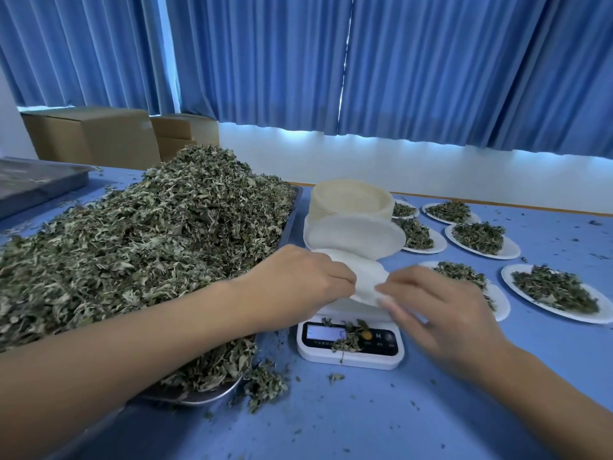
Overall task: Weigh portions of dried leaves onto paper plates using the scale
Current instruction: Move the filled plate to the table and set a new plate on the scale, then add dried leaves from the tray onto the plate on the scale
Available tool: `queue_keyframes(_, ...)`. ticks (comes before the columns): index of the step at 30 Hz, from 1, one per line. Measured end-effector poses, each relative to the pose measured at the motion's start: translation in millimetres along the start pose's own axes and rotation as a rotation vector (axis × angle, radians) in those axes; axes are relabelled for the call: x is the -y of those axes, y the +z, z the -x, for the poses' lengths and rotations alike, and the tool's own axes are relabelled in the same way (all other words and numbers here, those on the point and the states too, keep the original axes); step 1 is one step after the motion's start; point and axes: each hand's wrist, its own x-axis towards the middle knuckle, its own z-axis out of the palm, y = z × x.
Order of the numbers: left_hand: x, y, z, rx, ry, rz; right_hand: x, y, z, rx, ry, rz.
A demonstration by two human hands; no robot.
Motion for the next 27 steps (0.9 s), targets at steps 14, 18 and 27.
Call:
queue_keyframes(14, 13, 7, -4, 0.252, 0.064, 0.091, -58, 23, -79, 0.063, 0.598, -0.066)
queue_keyframes(18, 21, 8, -6, 0.233, 0.055, 0.172, -79, 37, -103, -0.011, 0.918, -0.269)
queue_keyframes(27, 35, 11, -16, 0.289, -0.065, 0.400, -113, 70, -123, -0.161, 1.545, -0.807)
